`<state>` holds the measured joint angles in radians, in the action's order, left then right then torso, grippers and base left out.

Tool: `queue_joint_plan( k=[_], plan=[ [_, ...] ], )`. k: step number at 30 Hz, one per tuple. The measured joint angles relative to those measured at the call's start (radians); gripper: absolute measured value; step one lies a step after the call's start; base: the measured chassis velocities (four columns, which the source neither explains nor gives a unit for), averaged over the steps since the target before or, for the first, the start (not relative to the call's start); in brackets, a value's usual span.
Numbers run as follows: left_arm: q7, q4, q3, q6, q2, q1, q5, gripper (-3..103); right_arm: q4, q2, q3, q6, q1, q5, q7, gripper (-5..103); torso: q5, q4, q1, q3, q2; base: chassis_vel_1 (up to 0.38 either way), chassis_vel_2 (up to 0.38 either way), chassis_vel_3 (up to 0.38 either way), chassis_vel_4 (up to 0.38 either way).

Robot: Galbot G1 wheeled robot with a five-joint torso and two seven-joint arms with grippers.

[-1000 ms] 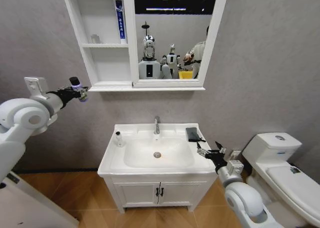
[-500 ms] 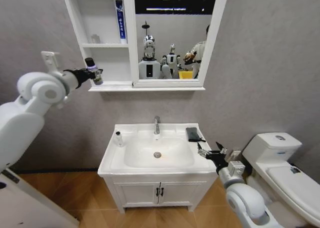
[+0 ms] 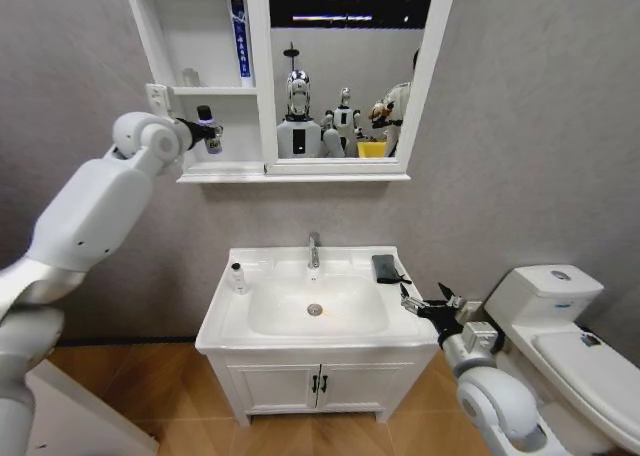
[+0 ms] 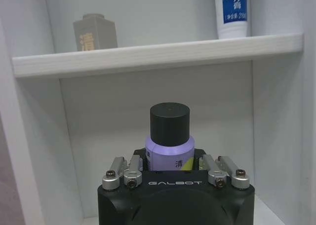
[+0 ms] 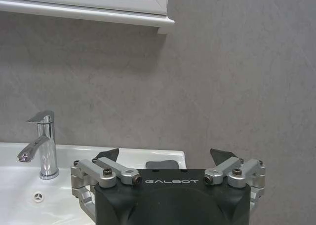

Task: Move facial cleanser and shampoo from washbasin to cabinet, then wipe washbasin with towel.

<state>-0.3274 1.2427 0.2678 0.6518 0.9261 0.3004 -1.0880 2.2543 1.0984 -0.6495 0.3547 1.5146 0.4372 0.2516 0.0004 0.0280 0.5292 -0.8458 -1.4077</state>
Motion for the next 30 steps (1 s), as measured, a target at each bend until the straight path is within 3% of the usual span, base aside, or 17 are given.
queue_joint_plan(
  k=[4,10,30],
  plan=[
    [0.011,-0.081,0.003,-0.012,0.041,0.009,0.064,43,-0.004,-0.004,-0.004,-0.005,-0.002,0.005,0.000,100,0.0000,-0.0004,0.000,0.000,0.000,0.000,0.000,0.000,0.000],
    [0.004,-0.134,-0.008,0.000,0.053,0.014,0.093,43,-0.012,-0.014,-0.007,-0.011,-0.005,0.010,0.000,100,-0.0002,-0.0005,0.000,0.000,0.000,0.000,0.000,0.000,0.000],
    [-0.002,-0.181,-0.024,0.033,0.073,0.010,0.076,40,-0.039,-0.031,-0.004,-0.024,-0.020,0.014,-0.002,100,-0.0001,-0.0002,0.000,0.000,0.000,0.000,0.000,0.000,0.000]
  ],
)
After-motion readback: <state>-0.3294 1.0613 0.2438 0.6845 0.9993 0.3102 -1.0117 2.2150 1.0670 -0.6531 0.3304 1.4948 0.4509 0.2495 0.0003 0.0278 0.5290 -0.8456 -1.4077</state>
